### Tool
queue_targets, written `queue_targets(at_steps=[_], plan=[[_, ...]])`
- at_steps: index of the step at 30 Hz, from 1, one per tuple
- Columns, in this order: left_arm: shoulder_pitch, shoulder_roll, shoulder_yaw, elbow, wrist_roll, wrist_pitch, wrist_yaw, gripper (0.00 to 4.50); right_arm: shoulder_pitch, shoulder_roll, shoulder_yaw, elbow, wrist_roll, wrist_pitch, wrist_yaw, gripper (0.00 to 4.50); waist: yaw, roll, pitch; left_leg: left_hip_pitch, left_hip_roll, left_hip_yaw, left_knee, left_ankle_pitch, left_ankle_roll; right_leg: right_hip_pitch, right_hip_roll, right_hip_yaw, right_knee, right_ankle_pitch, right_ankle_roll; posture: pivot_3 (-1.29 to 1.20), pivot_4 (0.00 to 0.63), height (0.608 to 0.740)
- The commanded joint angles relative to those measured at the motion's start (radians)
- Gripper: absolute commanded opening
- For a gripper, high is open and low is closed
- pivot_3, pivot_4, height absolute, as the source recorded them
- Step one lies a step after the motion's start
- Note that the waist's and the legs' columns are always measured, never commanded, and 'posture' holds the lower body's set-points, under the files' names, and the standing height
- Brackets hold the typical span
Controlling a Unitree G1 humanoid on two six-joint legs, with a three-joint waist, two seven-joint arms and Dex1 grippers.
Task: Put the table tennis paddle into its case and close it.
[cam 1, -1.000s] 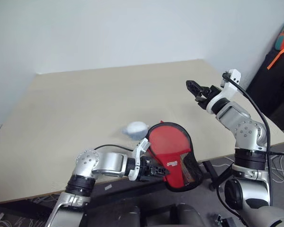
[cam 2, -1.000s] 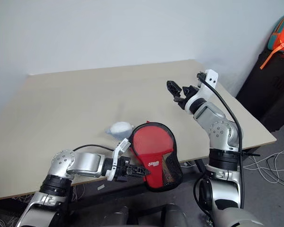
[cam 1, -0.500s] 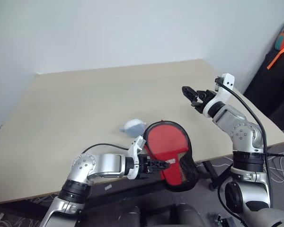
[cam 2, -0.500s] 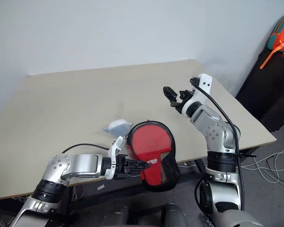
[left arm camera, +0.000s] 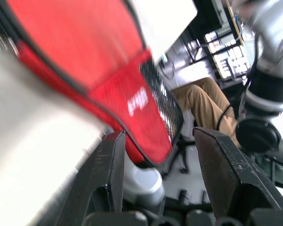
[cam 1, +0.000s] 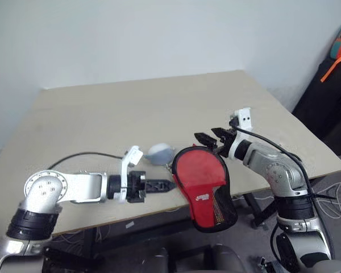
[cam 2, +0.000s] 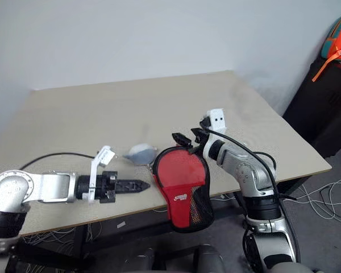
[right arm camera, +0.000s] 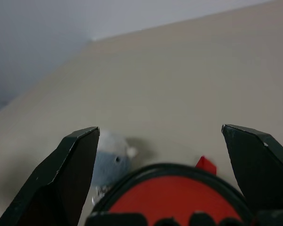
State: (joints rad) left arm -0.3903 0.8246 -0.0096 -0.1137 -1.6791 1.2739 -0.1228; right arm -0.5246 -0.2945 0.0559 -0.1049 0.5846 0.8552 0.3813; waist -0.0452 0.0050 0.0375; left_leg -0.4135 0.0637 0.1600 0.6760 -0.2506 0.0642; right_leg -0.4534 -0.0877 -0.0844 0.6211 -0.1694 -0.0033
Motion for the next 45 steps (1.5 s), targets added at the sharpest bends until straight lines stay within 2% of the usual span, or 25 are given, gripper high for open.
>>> queue_targets(at_steps=[1, 8, 13, 16, 21, 27, 33, 39, 40, 45], plan=[[-0.112, -0.016, -0.01, 0.078, 0.235, -0.079, -0.129, 2.35, 0.003, -0.02, 0.037, -0.027, -0.037, 0.0, 0.035, 4.5, -0.001, 0.0, 0.0, 0.0, 0.0, 0.0, 0.0, 0.0, 0.0, 0.0, 0.0, 0.0, 0.0, 0.0, 0.0, 0.0, 0.0, 0.724], [-0.269, -0.094, -0.071, 0.269, 0.578, -0.18, -0.297, 2.35, 0.004, -0.024, 0.105, 0.013, -0.11, -0.003, 0.063, 4.5, -0.001, -0.001, 0.0, -0.002, 0.0, 0.002, -0.003, 0.002, -0.004, -0.004, 0.002, 0.001, 0.001, 0.0, 0.0, 0.0, 0.0, 0.724], [-0.309, -0.118, -0.101, 0.311, 0.766, -0.244, -0.399, 2.35, 0.02, -0.029, 0.158, 0.042, -0.163, -0.007, 0.093, 4.5, -0.002, -0.002, 0.001, -0.002, 0.001, 0.002, -0.003, 0.003, -0.004, -0.004, 0.002, 0.001, 0.001, 0.0, 0.0, 0.0, 0.0, 0.724], [-0.314, -0.119, -0.118, 0.331, 0.875, -0.294, -0.449, 2.37, 0.036, -0.016, 0.174, 0.049, -0.176, -0.017, 0.113, 3.87, -0.002, -0.002, 0.001, -0.002, 0.001, 0.001, -0.003, 0.003, -0.004, -0.004, 0.002, 0.001, 0.001, 0.0, 0.0, 0.0, 0.0, 0.724], [-0.312, -0.131, -0.114, 0.353, 0.985, -0.343, -0.523, 2.37, 0.047, 0.017, 0.167, 0.03, -0.18, -0.01, 0.121, 2.14, -0.001, -0.003, 0.001, -0.002, 0.001, 0.001, -0.002, 0.003, -0.004, -0.004, 0.002, 0.001, 0.001, 0.0, 0.0, 0.0, 0.0, 0.724], [-0.297, -0.162, -0.152, 0.377, 1.137, -0.453, -0.578, 2.37, 0.043, 0.054, 0.175, 0.06, -0.21, -0.008, 0.111, 2.14, -0.001, -0.005, 0.001, -0.003, 0.001, 0.0, -0.001, 0.003, -0.004, -0.004, 0.002, 0.001, 0.002, 0.0, 0.0, 0.0, 0.0, 0.724], [-0.274, -0.237, -0.149, 0.424, 1.218, -0.541, -0.627, 2.37, 0.021, 0.087, 0.162, 0.122, -0.248, -0.024, 0.084, 2.14, -0.001, -0.006, 0.001, -0.003, 0.001, 0.0, -0.001, 0.003, -0.003, -0.004, 0.002, 0.001, 0.002, 0.0, 0.0, 0.0, 0.0, 0.724], [-0.267, -0.266, -0.144, 0.417, 1.233, -0.494, -0.673, 4.3, 0.023, 0.092, 0.161, 0.12, -0.262, -0.023, 0.087, 2.1, -0.002, -0.006, 0.001, -0.003, 0.001, 0.0, 0.0, 0.003, -0.003, -0.004, 0.002, 0.001, 0.003, 0.0, 0.0, 0.0, 0.0, 0.724], [-0.264, -0.263, -0.152, 0.417, 1.246, -0.492, -0.676, 4.49, 0.025, 0.092, 0.162, 0.119, -0.263, -0.023, 0.087, 2.1, -0.002, -0.006, 0.001, -0.003, 0.001, 0.0, 0.0, 0.003, -0.003, -0.004, 0.002, 0.001, 0.003, 0.0, 0.0, 0.0, 0.0, 0.724], [-0.27, -0.265, -0.179, 0.474, 1.329, -0.504, -0.677, 4.49, 0.031, 0.091, 0.162, 0.113, -0.274, -0.019, 0.087, 2.1, -0.001, -0.006, 0.001, -0.003, 0.001, 0.0, 0.0, 0.003, -0.003, -0.004, 0.002, 0.001, 0.003, 0.0, 0.0, 0.0, 0.0, 0.724]])
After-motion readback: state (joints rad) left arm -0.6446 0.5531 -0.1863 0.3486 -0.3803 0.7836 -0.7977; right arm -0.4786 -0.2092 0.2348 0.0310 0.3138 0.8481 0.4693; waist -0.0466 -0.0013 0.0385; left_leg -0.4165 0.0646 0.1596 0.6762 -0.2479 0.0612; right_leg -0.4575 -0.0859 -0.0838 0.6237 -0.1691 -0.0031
